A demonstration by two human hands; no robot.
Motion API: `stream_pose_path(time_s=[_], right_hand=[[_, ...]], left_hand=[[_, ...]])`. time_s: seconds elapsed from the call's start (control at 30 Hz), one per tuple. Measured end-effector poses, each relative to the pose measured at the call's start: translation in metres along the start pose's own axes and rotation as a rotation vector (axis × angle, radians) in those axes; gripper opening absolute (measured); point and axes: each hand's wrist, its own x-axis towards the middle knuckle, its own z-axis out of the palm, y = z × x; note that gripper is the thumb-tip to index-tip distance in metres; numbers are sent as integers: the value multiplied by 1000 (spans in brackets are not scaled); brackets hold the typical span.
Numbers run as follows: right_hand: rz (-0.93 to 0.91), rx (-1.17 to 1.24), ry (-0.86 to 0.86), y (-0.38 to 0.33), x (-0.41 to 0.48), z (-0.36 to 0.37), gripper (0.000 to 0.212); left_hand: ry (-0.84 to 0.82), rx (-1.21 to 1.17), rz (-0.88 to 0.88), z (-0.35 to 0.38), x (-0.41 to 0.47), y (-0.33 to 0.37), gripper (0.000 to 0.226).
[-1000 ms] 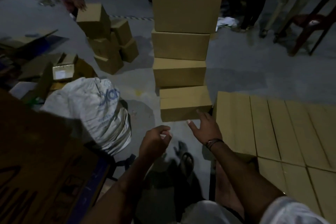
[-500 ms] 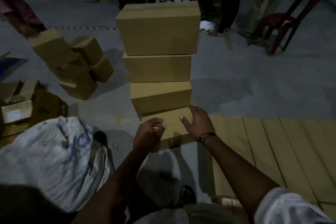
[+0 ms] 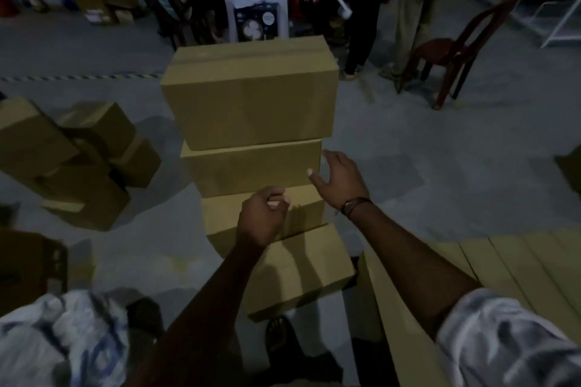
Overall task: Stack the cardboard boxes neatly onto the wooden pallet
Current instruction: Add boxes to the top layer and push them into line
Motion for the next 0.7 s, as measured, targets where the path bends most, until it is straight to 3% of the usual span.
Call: stream_pose_path(time_s=[0.2,0.33,0.57,0.7], right_hand=[[71,-26,112,-29,140,-18,71],[219,22,93,-30,212,-28,83],[268,174,34,-20,273,-33,94],[246,117,54,-17,280,-31,93]], left_hand=[[75,44,41,-31,126,28,45],[104,49,48,-44,190,37,65],[133,15,45,-46,251,32,86],[137,-3,28,-46,265,29,99]])
